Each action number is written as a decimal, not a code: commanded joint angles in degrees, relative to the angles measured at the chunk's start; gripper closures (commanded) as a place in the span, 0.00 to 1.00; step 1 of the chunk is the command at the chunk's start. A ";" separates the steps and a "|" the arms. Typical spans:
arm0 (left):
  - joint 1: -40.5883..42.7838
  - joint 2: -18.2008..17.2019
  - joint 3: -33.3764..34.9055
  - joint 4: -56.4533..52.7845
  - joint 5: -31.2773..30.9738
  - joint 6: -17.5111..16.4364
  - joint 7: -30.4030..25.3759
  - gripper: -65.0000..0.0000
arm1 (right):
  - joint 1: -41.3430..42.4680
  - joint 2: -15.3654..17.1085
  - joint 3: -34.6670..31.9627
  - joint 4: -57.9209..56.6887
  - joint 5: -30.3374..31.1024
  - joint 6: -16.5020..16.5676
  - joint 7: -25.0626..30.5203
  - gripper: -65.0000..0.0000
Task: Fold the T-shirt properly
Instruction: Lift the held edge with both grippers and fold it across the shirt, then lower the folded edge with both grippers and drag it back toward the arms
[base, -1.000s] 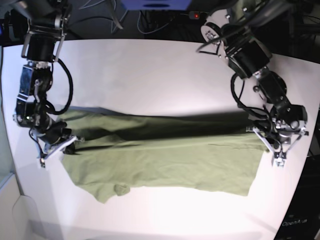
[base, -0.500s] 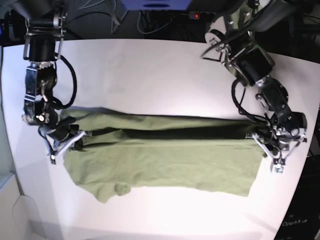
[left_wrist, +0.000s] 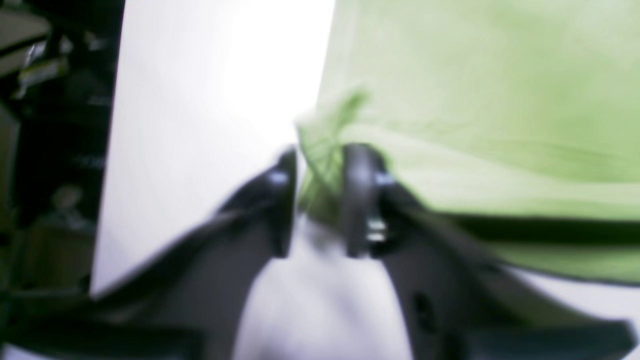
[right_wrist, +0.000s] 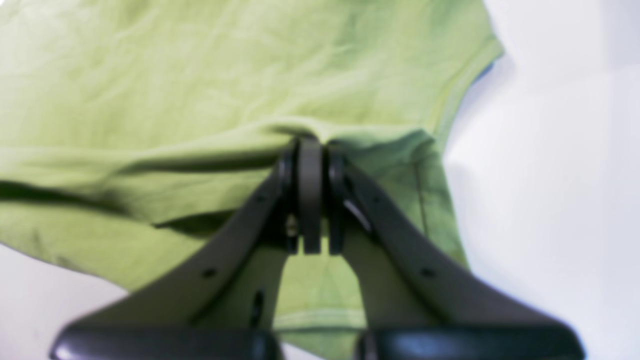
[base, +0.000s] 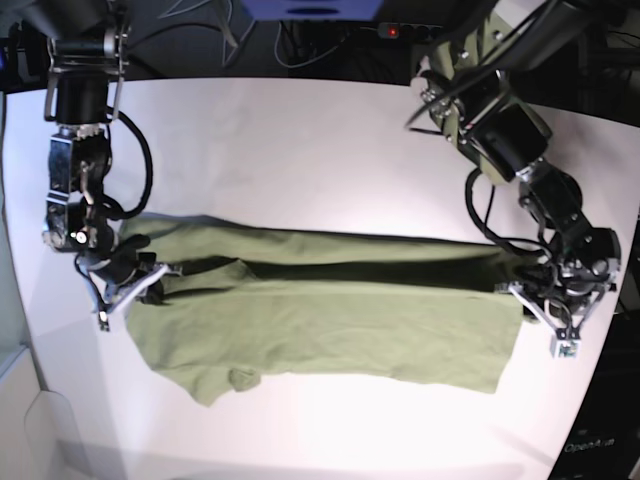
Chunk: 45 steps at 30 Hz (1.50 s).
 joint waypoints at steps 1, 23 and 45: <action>-1.20 -0.63 0.25 0.98 -1.59 0.29 -0.91 0.61 | 1.23 0.78 0.14 1.00 0.43 0.03 1.34 1.00; 4.78 -0.63 0.69 -0.87 -6.86 1.04 -3.37 0.50 | 0.44 2.45 0.50 1.00 0.43 0.03 0.99 0.73; 4.34 -0.63 0.77 -4.47 -6.86 1.30 -3.90 0.58 | -2.20 3.50 0.41 0.91 0.43 0.03 -0.42 0.99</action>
